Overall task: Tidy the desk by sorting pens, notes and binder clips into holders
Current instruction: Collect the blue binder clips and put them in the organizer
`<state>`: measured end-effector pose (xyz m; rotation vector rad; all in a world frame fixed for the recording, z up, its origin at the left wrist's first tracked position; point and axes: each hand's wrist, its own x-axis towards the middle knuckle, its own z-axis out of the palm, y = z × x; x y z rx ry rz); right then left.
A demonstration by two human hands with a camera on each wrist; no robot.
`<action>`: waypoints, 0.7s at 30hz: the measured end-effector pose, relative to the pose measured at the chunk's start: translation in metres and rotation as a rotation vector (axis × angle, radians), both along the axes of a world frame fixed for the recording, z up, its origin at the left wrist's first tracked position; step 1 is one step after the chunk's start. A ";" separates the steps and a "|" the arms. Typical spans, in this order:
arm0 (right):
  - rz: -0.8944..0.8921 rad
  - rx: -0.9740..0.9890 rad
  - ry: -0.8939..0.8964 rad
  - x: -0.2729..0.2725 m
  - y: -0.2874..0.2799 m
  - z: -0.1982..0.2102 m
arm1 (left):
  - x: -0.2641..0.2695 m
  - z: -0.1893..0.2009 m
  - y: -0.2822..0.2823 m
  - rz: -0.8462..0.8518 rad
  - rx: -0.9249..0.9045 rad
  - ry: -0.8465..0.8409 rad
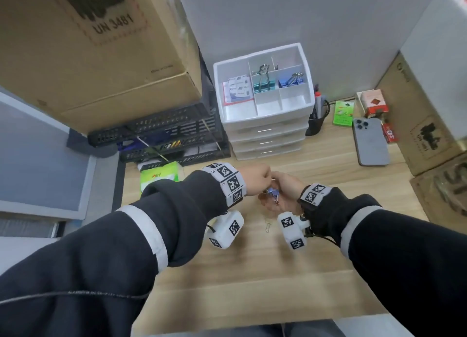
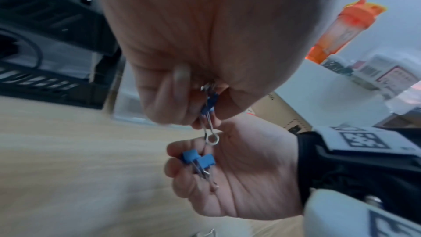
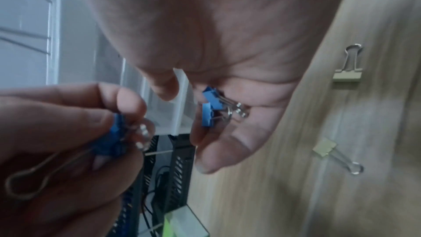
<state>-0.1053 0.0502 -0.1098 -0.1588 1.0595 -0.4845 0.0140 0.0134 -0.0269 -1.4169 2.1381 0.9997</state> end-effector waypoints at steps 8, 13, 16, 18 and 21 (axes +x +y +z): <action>-0.127 -0.067 -0.061 -0.024 -0.022 0.039 | -0.025 0.038 -0.020 0.154 0.186 0.199; -0.116 -0.060 -0.117 -0.035 -0.040 0.049 | -0.024 0.062 -0.042 0.259 0.110 0.342; -0.106 -0.071 -0.126 -0.037 -0.050 0.057 | -0.017 0.069 -0.054 0.295 0.125 0.392; -0.079 -0.084 -0.127 -0.038 -0.054 0.063 | -0.011 0.070 -0.058 0.320 0.155 0.423; -0.043 -0.097 -0.142 -0.039 -0.061 0.072 | -0.003 0.074 -0.062 0.377 0.203 0.476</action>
